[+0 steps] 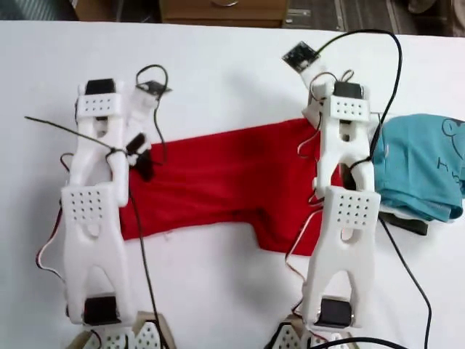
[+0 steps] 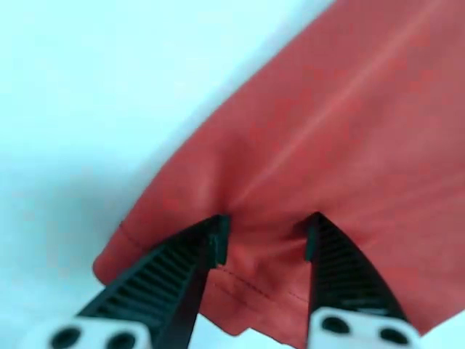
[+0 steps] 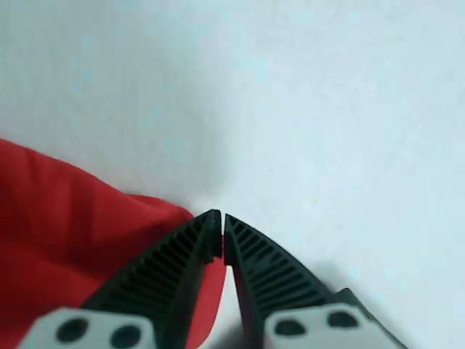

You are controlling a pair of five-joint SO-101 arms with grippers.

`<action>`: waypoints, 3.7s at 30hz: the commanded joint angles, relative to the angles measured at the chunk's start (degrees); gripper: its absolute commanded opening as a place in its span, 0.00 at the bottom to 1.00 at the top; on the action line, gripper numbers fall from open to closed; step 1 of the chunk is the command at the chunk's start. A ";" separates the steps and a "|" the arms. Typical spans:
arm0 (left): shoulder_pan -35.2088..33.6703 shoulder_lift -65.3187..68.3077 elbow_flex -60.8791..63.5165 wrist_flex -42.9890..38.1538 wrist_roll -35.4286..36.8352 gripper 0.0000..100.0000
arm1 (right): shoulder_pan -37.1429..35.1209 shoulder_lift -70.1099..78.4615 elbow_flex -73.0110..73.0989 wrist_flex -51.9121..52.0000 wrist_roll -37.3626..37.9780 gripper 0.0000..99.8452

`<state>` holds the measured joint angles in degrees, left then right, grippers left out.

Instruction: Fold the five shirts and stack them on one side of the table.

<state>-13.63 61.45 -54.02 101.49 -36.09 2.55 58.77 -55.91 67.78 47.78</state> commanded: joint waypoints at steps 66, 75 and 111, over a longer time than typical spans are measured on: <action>3.52 -54.95 57.89 -15.91 1.05 0.22 | -0.57 -68.97 100.04 -9.36 -0.88 0.02; 3.25 -54.95 69.14 -24.70 4.13 0.22 | -0.84 -69.32 107.78 -24.13 -7.82 0.02; -12.75 -54.95 75.82 -26.37 -6.33 0.21 | -1.98 -68.88 107.87 -25.10 -7.65 0.02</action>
<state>-23.82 9.85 22.02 75.91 -40.66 1.14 -9.10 52.04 43.87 40.48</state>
